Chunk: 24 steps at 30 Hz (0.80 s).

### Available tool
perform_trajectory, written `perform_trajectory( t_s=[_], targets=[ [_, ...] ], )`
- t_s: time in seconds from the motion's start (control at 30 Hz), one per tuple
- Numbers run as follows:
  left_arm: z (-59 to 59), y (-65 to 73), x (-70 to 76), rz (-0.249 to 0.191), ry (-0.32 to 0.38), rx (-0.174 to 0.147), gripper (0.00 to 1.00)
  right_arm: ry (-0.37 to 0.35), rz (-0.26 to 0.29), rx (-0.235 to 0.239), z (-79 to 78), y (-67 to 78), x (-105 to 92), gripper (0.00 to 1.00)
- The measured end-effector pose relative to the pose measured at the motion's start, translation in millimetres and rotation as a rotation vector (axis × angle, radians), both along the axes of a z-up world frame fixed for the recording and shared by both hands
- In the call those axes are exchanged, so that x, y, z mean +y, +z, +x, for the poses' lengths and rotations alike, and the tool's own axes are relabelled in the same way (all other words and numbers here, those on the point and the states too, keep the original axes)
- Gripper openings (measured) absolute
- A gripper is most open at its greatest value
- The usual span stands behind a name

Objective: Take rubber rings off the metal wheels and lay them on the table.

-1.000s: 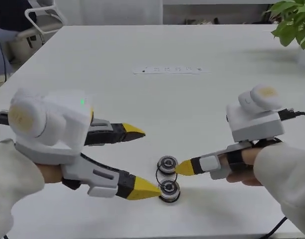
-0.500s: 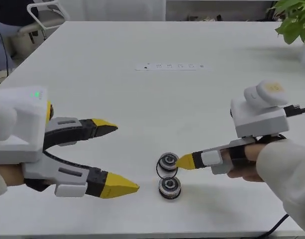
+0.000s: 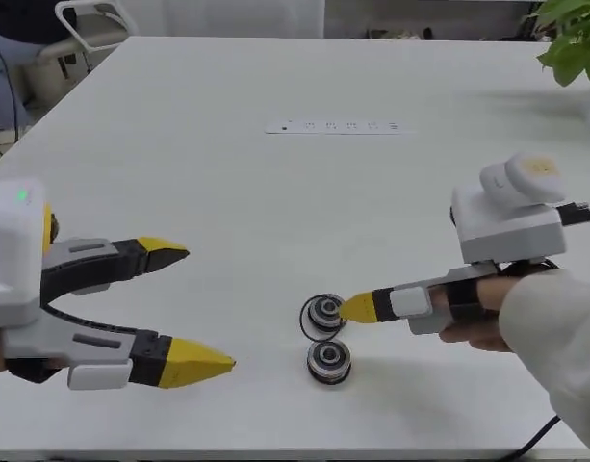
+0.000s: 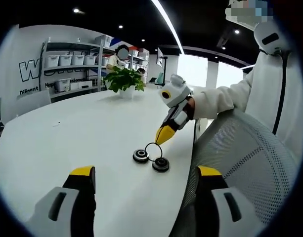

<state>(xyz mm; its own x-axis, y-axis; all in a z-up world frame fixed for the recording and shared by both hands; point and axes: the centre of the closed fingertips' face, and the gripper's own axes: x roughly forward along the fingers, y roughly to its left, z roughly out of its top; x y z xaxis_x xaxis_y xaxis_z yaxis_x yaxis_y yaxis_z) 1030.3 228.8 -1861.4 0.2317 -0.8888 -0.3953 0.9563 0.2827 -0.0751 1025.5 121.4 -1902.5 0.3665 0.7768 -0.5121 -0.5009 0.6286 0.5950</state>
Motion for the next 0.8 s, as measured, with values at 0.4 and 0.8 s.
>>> perform_trajectory(
  t_s=[0.4, 0.8],
  targets=[
    [-4.2, -26.2, 12.5, 0.041, 0.023, 0.089, 0.86, 0.004, 0.018, -0.012, 1.2, 5.4, 3.9, 0.0],
    [-13.5, -36.4, 10.6, 0.079, -0.011, 0.118, 0.9, 0.021, 0.033, -0.015, -0.7, 8.9, 12.1, 0.0]
  ],
)
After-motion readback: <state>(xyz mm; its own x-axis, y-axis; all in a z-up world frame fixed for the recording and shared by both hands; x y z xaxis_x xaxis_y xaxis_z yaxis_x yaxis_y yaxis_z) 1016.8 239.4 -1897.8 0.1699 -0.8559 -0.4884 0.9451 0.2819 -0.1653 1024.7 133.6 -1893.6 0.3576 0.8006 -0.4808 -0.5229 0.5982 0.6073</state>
